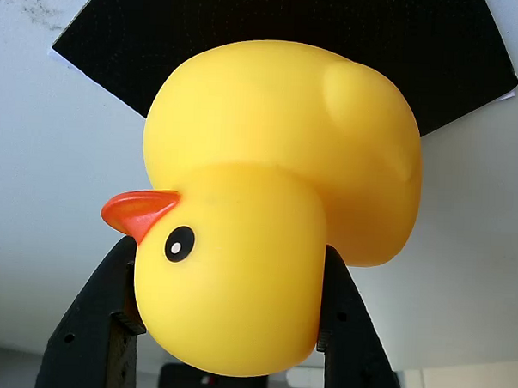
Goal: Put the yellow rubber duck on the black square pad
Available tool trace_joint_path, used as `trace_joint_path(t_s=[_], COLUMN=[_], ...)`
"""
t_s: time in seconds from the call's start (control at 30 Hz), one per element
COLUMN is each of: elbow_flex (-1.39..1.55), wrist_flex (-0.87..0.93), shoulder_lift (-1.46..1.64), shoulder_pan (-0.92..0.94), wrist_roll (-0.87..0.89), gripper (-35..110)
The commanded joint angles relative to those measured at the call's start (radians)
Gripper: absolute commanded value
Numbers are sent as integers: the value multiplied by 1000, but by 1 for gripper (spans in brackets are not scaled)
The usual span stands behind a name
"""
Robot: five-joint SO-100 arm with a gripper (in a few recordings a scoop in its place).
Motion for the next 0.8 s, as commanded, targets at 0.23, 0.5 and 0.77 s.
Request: trace_joint_path(t_s=[0.23, 0.5, 0.77], elbow_flex=[11, -3, 5], wrist_flex=[8, 8, 8], shoulder_lift=[9, -64, -64], shoulder_pan=[-6, 2, 2], wrist_roll=[-5, -5, -6], gripper=[15, 15, 19])
